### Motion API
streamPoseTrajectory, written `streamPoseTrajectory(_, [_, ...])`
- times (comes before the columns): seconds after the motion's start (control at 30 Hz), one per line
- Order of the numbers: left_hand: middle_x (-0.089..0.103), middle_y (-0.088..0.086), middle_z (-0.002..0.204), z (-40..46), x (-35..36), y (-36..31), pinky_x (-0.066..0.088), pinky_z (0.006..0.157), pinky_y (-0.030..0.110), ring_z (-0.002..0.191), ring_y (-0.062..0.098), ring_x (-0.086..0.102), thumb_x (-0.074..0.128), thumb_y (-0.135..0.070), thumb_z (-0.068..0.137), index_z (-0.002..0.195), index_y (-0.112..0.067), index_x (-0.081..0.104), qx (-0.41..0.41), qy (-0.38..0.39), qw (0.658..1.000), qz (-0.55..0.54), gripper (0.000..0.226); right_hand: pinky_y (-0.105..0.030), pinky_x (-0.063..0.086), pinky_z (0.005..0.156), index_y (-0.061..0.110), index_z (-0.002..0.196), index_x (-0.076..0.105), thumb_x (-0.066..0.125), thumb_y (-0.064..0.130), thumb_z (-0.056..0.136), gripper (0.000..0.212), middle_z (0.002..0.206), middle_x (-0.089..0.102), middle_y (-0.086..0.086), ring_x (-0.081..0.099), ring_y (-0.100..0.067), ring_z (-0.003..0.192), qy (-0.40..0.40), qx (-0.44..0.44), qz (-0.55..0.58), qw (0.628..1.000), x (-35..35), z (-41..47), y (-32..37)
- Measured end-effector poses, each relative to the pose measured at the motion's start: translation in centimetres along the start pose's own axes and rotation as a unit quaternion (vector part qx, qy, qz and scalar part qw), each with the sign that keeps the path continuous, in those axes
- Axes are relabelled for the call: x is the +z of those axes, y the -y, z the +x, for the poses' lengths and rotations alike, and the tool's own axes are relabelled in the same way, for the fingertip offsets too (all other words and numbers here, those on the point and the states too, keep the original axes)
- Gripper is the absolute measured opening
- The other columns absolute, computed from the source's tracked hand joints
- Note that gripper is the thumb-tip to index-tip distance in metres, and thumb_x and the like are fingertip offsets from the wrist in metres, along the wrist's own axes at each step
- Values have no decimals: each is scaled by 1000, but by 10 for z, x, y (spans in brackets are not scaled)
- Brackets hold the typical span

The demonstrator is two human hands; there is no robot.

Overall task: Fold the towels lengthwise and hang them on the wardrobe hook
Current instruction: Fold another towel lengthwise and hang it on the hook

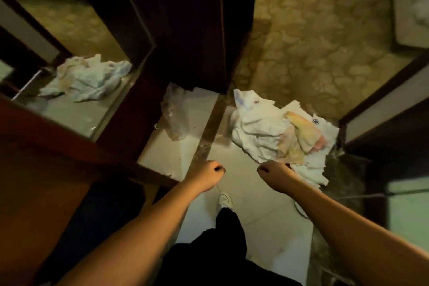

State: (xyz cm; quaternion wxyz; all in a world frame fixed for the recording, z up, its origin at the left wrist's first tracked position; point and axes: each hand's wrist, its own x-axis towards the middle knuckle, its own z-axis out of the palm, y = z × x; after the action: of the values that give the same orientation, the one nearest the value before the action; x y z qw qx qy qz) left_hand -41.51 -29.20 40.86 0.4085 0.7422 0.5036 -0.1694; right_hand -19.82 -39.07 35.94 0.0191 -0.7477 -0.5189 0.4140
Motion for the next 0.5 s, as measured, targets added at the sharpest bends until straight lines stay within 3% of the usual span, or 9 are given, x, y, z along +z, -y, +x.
streamPoseTrajectory(0.17, [66, 11, 107, 101, -6, -37, 46, 77, 33, 97, 30, 61, 47, -35, 100, 98, -10, 62, 24, 47, 997, 49, 29, -36, 51, 86, 12, 107, 69, 43, 29, 100, 32, 110, 66, -8, 61, -27, 98, 27, 108, 71, 991, -8, 53, -57])
streamPoseTrajectory(0.3, [65, 11, 107, 173, -2, -58, 49, 80, 35, 95, 28, 61, 46, -33, 100, 101, -10, 63, 46, 69, 992, 90, 29, -30, 48, 77, 14, 102, 70, 46, 26, 98, 28, 107, 67, -8, 60, -23, 91, 3, 178, 115, 977, -8, 89, -99])
streamPoseTrajectory(0.5, [66, 8, 111, 291, 44, -86, 51, 86, 35, 100, 25, 62, 48, -33, 98, 108, -13, 66, 69, 108, 984, 126, 29, -30, 43, 76, 11, 109, 67, 47, 25, 100, 26, 112, 64, -12, 61, -28, 102, -20, 262, 192, 946, 12, 158, -186])
